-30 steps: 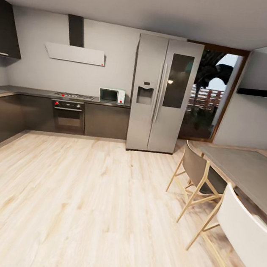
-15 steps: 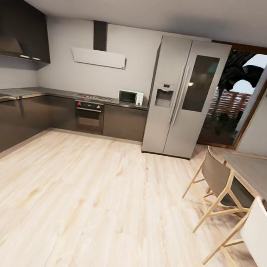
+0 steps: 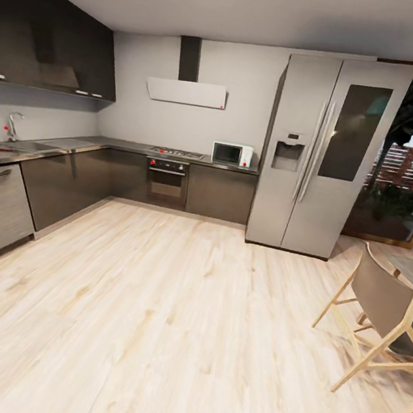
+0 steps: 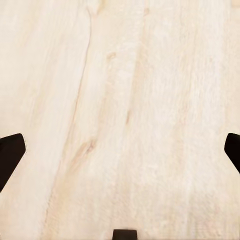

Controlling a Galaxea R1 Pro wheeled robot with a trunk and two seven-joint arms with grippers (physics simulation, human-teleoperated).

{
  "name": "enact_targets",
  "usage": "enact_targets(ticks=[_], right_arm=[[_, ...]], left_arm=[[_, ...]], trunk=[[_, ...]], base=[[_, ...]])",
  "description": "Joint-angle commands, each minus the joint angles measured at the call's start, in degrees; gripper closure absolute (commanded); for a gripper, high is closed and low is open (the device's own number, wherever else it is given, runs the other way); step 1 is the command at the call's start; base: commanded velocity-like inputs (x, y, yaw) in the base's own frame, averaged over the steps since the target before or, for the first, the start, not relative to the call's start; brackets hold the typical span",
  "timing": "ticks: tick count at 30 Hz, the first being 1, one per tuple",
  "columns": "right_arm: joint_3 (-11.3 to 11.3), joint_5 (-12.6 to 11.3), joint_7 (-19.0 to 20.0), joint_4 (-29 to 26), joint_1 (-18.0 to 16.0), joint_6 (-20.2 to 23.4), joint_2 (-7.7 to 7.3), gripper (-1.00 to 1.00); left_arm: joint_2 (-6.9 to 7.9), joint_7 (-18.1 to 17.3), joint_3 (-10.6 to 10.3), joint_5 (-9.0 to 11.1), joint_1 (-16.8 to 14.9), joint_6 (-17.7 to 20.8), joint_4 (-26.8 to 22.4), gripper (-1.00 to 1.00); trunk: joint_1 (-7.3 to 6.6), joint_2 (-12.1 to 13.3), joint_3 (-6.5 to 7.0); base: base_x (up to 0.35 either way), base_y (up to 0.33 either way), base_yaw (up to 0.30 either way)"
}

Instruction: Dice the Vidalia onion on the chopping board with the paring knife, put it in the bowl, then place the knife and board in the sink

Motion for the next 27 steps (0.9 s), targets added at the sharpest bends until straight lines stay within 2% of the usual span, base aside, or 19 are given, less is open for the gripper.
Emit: enact_targets(ticks=[1, 27], right_arm=[[0.0, 0.0, 0.0, 0.0, 0.0, -0.2, 0.0, -1.0], [0.0, 0.0, 0.0, 0.0, 0.0, -0.2, 0.06, -1.0]], left_arm=[[-0.01, 0.0, 0.0, 0.0, 0.0, -0.1, -0.1, -1.0], [-0.01, 0.0, 0.0, 0.0, 0.0, -0.1, -0.1, -1.0]], trunk=[[0.03, 0.0, -0.08], [0.03, 0.0, -0.93]], base=[[0.305, 0.0, 0.282], [0.318, 0.0, 0.282]])
